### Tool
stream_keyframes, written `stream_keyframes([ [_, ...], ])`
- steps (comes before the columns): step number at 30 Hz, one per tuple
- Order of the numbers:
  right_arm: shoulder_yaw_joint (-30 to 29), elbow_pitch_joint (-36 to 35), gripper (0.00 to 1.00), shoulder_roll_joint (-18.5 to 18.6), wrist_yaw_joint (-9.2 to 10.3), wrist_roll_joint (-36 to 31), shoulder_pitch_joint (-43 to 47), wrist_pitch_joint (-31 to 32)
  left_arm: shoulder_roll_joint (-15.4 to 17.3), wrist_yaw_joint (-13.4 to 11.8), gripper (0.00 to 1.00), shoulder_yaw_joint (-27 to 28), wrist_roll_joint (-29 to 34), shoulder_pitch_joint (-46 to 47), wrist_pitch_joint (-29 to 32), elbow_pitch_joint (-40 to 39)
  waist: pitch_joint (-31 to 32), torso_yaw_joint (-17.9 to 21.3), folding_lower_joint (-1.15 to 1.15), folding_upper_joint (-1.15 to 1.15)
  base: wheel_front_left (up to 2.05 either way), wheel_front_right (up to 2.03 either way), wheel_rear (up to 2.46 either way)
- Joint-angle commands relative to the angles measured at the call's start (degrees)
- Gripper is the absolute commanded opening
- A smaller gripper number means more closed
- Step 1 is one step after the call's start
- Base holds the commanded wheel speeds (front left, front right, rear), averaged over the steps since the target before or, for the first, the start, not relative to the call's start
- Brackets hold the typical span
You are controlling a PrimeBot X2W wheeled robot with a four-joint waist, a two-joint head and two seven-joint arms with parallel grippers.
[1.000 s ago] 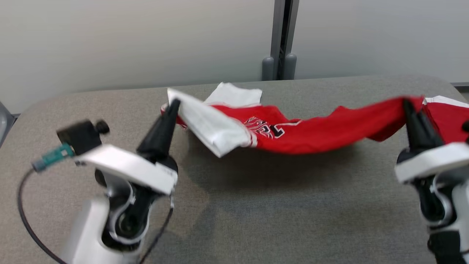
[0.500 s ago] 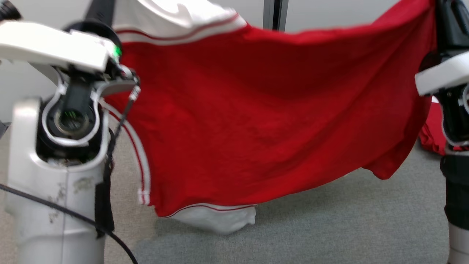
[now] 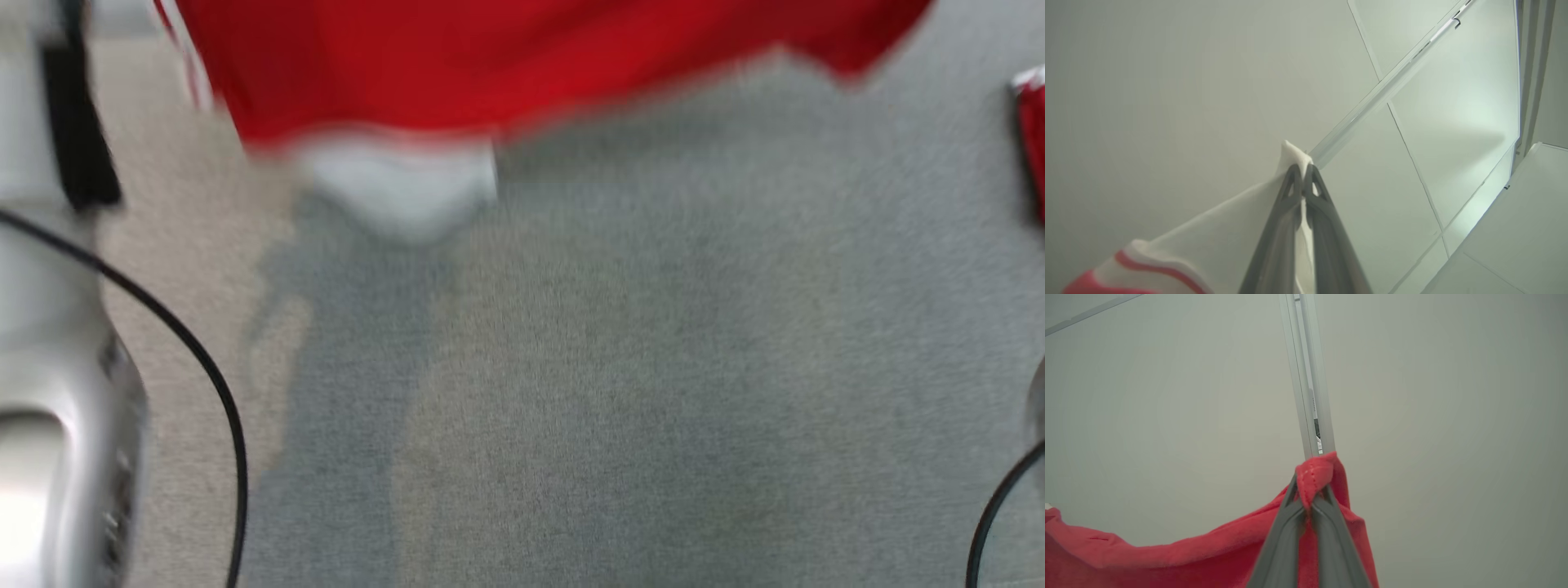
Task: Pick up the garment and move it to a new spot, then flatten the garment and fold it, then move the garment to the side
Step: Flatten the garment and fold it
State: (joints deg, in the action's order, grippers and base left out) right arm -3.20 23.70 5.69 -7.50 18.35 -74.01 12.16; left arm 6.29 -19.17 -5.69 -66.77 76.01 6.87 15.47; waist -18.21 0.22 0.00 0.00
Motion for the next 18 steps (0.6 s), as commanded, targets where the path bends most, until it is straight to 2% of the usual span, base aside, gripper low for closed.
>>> stream_keyframes([
  [1, 1.2, 4.2, 0.0, 0.5, 0.02, 0.5, -5.8, -4.4, 0.4, 3.1, 0.0, 0.2, 1.3, 6.2, -2.6, 4.5, -8.6, 0.3, 0.0, 0.0, 0.0, 0.0, 0.0],
  [6, 3.6, 14.8, 0.0, 1.3, 0.02, 0.8, -16.1, -16.9, 0.2, 9.9, 0.0, 1.3, 2.6, 16.9, -9.2, 14.3, -13.7, -0.2, 0.0, 0.0, 0.0, 0.0, 0.0],
  [10, 6.8, 21.7, 0.0, 2.5, 0.02, 2.3, -18.1, -24.3, -0.4, 15.3, 0.0, 0.2, 3.5, 18.9, -12.5, 20.3, -17.2, -1.8, 0.0, 0.0, 0.0, 0.0, 0.0],
  [11, 6.8, 21.7, 0.0, 2.5, 0.02, 2.3, -18.1, -24.3, -0.4, 15.3, 0.0, 0.2, 3.5, 18.9, -12.5, 20.3, -17.2, -1.8, 0.0, 0.0, 0.0, 0.0, 0.0],
  [12, 9.3, 24.8, 0.0, 2.1, 0.02, 4.8, -16.6, -25.4, -0.8, 17.6, 0.0, -0.6, 3.9, 17.8, -13.8, 23.2, -18.3, -2.6, 0.0, 0.0, 0.0, 0.0, 0.0],
  [13, 9.3, 24.8, 0.0, 2.1, 0.02, 4.8, -16.6, -25.4, -0.8, 17.6, 0.0, -0.6, 3.9, 17.8, -13.8, 23.2, -18.3, -2.6, 0.0, 0.0, 0.0, 0.0, 0.0],
  [18, 16.7, 29.8, 0.0, 4.3, 0.02, 12.0, -10.9, -26.3, -1.9, 22.1, 0.0, -3.5, 5.0, 12.7, -16.1, 30.2, -20.3, -4.9, 0.0, 0.0, 0.0, 0.0, 0.0],
])
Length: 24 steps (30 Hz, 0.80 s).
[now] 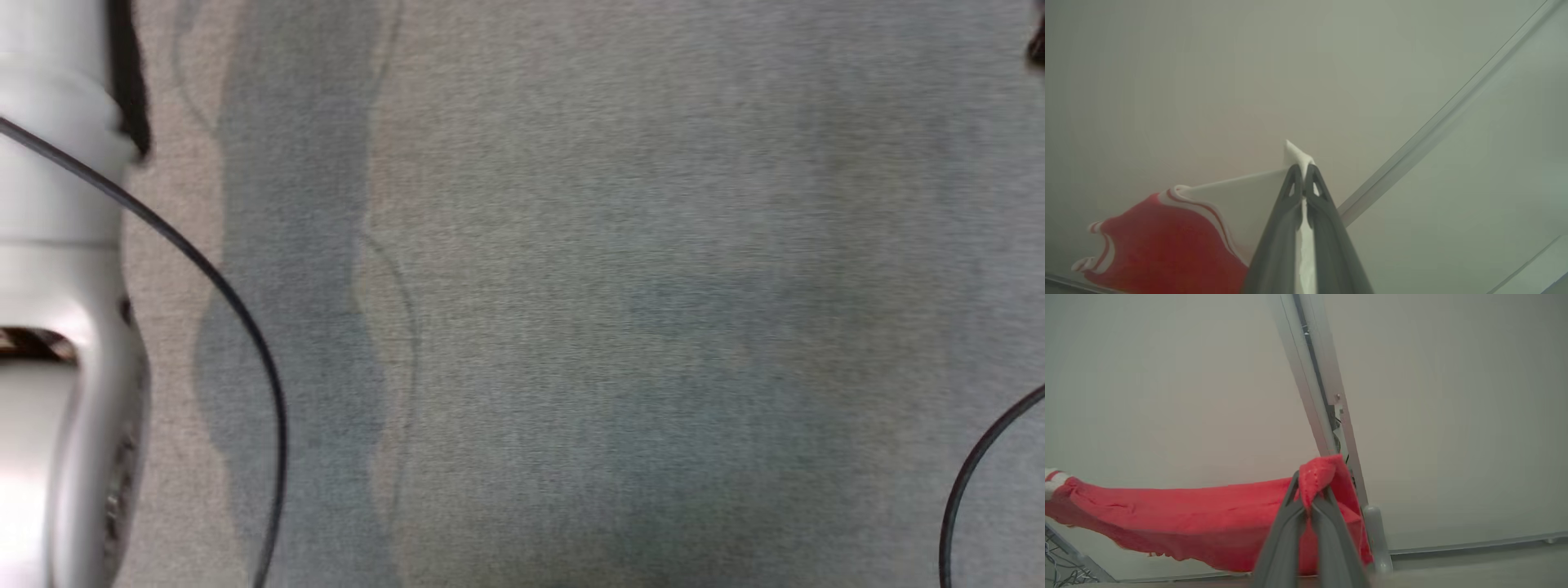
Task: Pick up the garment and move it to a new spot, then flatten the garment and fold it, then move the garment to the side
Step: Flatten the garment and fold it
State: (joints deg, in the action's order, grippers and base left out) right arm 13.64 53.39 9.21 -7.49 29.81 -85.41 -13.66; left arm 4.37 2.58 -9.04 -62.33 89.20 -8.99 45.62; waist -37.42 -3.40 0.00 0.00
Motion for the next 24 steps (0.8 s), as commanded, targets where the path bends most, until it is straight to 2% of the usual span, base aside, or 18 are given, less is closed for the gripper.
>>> stream_keyframes([
  [1, 0.9, 1.0, 0.0, 0.7, 0.01, 2.5, 2.0, -0.1, -0.2, 1.1, 0.0, -1.5, 1.5, -1.7, -0.4, 1.4, -1.2, -1.7, 0.0, 0.0, 0.0, 0.0, 0.0],
  [4, 4.5, 2.6, 0.0, 1.5, 0.01, 6.9, 5.7, 0.7, 0.6, 3.2, 0.0, -5.6, 4.5, -5.2, 0.2, 4.5, -0.9, -2.4, 0.0, 0.0, 0.0, 0.0, 0.0],
  [8, 7.5, 3.9, 0.0, 2.5, 0.01, 12.2, 10.5, 1.0, 1.8, 4.5, 0.0, -9.9, 7.3, -9.9, 0.1, 7.0, 1.0, -3.2, 0.0, 0.0, 0.0, 0.0, 0.0],
  [17, 11.7, 5.9, 0.0, 4.3, 0.01, 20.6, 19.0, 2.5, 5.1, 4.9, 0.0, -15.7, 10.5, -20.8, 0.4, 10.7, 8.1, -3.9, 0.0, 0.0, 0.0, 0.0, 0.0],
  [20, 13.6, 6.2, 0.0, 5.0, 0.01, 21.6, 20.8, 2.9, 6.4, 5.0, 0.0, -20.1, 13.2, -24.5, 1.6, 10.7, 10.1, -4.2, 0.0, 0.0, 0.0, 0.0, 0.0],
  [24, 17.0, 6.5, 0.0, 6.3, 0.01, 22.1, 23.2, 2.4, 8.3, 4.9, 0.0, -24.0, 13.8, -29.1, 3.7, 9.4, 12.8, -4.4, 0.0, 0.0, 0.0, 0.0, 0.0],
])
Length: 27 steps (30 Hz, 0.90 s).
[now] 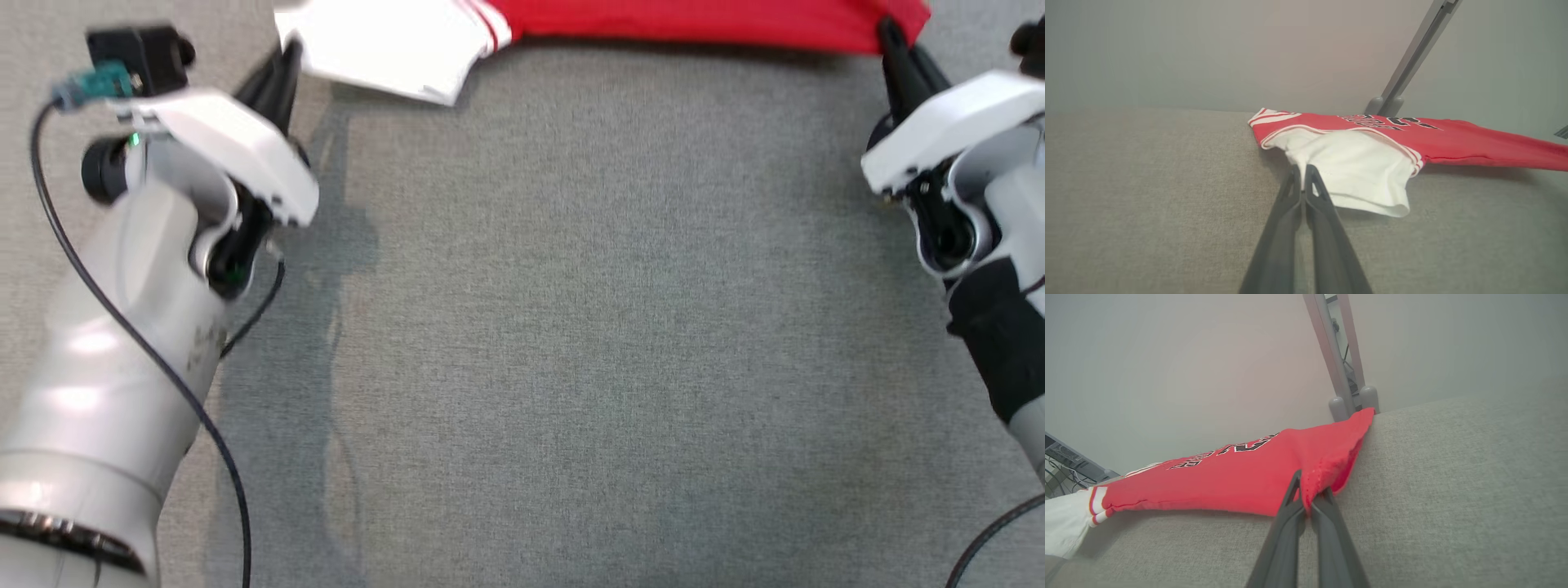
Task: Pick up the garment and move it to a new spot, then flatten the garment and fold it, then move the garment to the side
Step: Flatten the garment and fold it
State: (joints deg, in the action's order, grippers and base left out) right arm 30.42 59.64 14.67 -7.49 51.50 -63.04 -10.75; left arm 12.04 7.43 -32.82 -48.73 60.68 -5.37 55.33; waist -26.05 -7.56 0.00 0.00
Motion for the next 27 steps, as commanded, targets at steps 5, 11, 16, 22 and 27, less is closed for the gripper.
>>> stream_keyframes([
  [5, 4.3, 1.9, 0.0, 2.3, 0.02, -0.4, 2.9, -0.7, 3.7, 0.0, 0.0, -6.2, 2.0, -5.4, 3.0, -2.9, 3.9, -0.4, 0.0, 0.0, 0.0, 0.0, 0.0],
  [11, 9.0, 4.0, 0.0, 3.1, 0.02, -1.4, 4.3, -0.2, 6.7, 0.0, 0.0, -11.8, 0.4, -10.0, 7.9, -7.2, 6.5, -0.6, 0.0, 0.0, 0.0, 0.0, 0.0],
  [16, 11.4, 4.5, 0.0, 3.4, 0.02, -1.3, 5.1, -0.5, 10.0, 0.0, 0.0, -16.0, -1.8, -13.0, 13.4, -11.8, 8.2, -0.4, 0.0, 0.0, 0.0, 0.0, 0.0],
  [22, 15.1, 4.8, 0.0, 4.3, 0.03, -1.2, 6.7, 0.1, 15.0, 0.0, 0.0, -19.8, -6.4, -16.6, 19.6, -19.5, 10.8, -0.6, 0.0, 0.0, 0.0, 0.0, 0.0],
  [27, 18.4, 4.3, 0.0, 5.6, 0.03, 0.4, 9.1, 3.5, 18.7, 0.0, 0.0, -21.5, -9.5, -19.2, 22.7, -25.1, 13.3, -0.4, 0.0, 0.0, 0.0, 0.0, 0.0],
])
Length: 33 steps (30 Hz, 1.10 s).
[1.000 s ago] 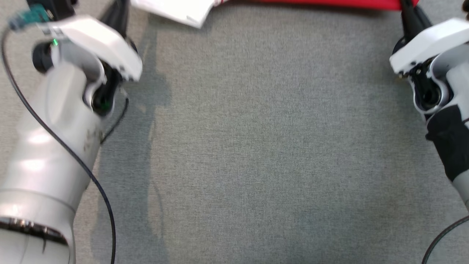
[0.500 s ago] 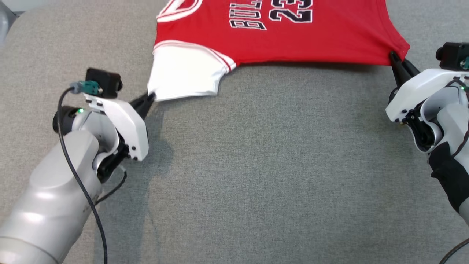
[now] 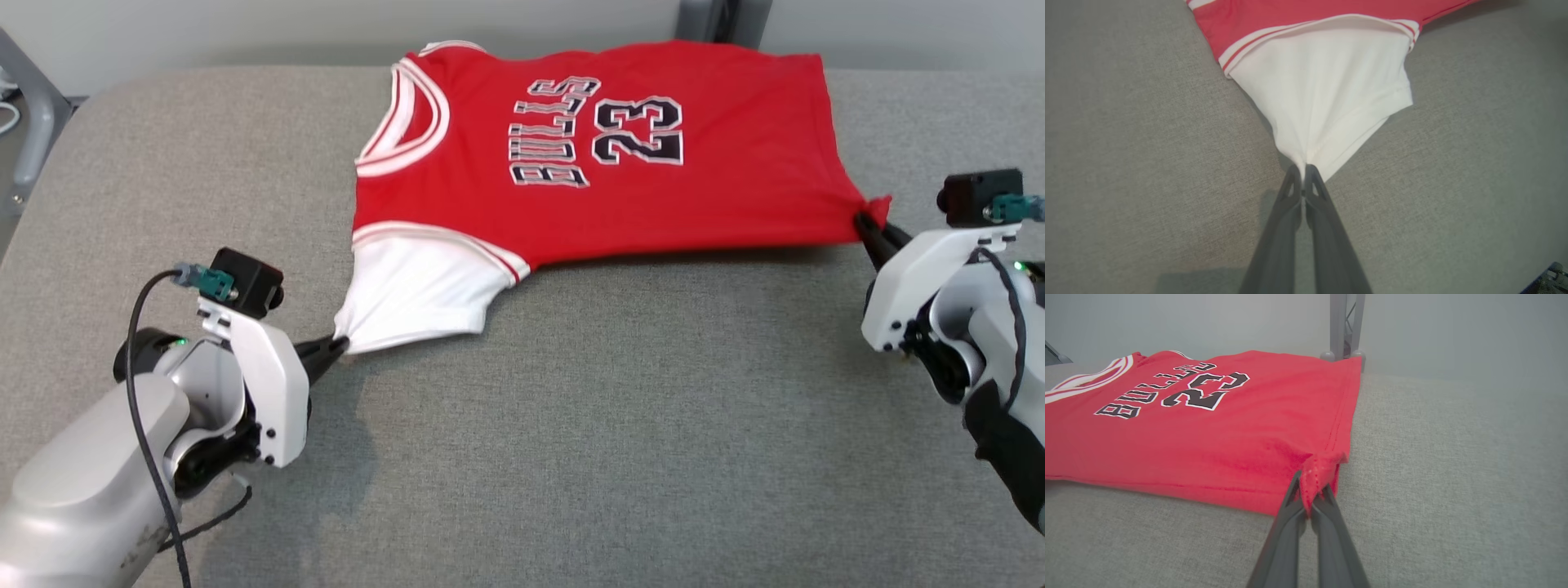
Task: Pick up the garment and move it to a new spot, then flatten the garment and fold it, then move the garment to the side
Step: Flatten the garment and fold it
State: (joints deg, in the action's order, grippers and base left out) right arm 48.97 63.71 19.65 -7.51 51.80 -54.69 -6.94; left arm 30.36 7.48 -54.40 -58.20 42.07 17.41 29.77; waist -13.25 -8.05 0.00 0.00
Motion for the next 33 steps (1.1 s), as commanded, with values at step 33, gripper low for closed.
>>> stream_keyframes([
  [33, 10.4, -23.6, 0.0, 17.3, 0.04, 28.2, 22.5, 35.3, 18.9, -3.0, 0.0, -8.7, -15.1, -23.4, 12.7, -33.5, 15.8, 4.2, 0.0, 0.0, 0.0, 0.0, 0.0],
])
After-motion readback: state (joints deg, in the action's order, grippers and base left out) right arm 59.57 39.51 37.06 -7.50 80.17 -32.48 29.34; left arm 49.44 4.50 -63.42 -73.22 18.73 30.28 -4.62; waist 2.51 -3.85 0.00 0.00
